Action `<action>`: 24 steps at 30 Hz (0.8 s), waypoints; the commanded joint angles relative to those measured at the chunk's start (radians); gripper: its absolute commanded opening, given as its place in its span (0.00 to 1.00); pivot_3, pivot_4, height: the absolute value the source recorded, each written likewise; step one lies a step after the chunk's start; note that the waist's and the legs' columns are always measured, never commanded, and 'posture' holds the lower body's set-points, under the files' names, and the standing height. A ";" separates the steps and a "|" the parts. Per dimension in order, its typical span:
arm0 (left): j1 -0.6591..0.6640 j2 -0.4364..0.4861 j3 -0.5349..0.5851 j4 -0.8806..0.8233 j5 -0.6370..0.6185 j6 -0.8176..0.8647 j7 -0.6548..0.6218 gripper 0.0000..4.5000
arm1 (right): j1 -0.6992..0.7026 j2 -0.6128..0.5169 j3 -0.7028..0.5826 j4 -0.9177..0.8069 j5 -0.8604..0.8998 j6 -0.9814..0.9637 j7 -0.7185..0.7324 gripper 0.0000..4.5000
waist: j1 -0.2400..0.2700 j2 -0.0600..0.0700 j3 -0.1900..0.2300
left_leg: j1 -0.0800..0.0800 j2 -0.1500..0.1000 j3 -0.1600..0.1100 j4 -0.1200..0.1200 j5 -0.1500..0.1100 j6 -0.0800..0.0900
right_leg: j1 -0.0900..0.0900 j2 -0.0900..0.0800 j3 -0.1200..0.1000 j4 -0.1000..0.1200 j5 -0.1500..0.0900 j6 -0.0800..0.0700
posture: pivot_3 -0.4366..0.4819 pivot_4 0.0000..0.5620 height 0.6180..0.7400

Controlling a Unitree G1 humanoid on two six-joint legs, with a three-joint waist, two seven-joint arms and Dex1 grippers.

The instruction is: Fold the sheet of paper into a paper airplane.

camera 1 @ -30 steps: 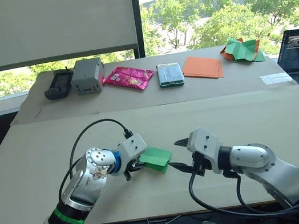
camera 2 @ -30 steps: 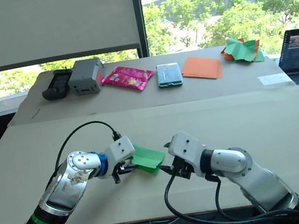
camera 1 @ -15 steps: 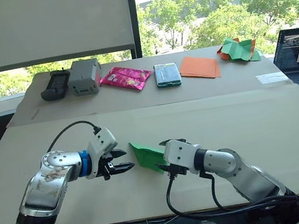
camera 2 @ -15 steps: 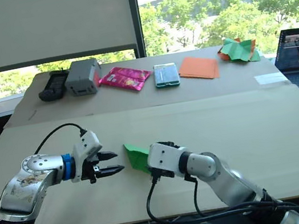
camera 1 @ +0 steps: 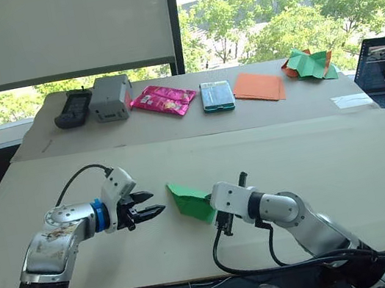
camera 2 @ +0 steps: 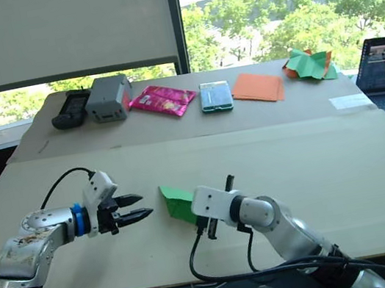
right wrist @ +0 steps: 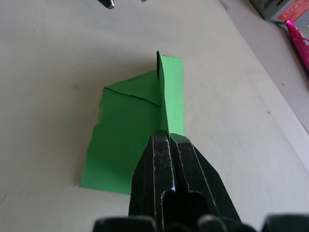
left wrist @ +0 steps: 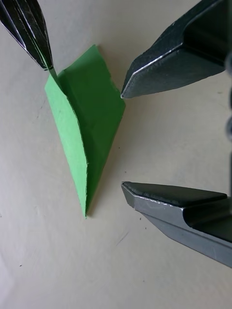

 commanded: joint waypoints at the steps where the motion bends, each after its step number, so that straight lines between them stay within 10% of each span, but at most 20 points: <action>1: -0.014 0.006 0.043 -0.018 -0.051 -0.018 -0.007 0.64 | -0.009 -0.011 -0.023 0.001 -0.002 -0.105 0.030 0.01 | 0.000 0.000 0.000 | 0.000 0.000 0.000 0.000 0.000 0.000 | 0.000 0.000 0.000 0.000 0.000 0.000 | 0.48 0.27 0.72; 12: -0.074 0.026 -0.016 0.075 -0.122 -0.092 -0.171 0.64 | -0.034 -0.185 -0.081 0.116 0.074 -0.523 0.287 0.01 | -0.001 0.000 0.000 | 0.002 0.000 0.001 0.000 0.000 0.000 | 0.003 0.000 0.000 -0.001 0.000 0.000 | 0.48 0.27 0.72; 20: -0.083 -0.023 -0.132 0.108 -0.058 -0.206 -0.178 0.02 | -0.032 -0.156 -0.078 0.172 0.034 -0.562 0.312 0.00 | 0.001 0.000 0.000 | 0.003 0.000 0.001 0.000 0.004 0.007 | 0.003 0.000 0.001 0.000 0.000 0.000 | 0.48 0.27 0.72; 24: -0.095 -0.049 -0.186 0.167 0.014 -0.289 -0.158 0.01 | -0.017 -0.143 -0.083 0.162 0.025 -0.527 0.314 0.00 | 0.004 0.000 0.000 | 0.003 0.000 0.001 0.000 0.004 0.007 | 0.003 0.000 0.001 0.000 0.000 0.000 | 0.48 0.27 0.72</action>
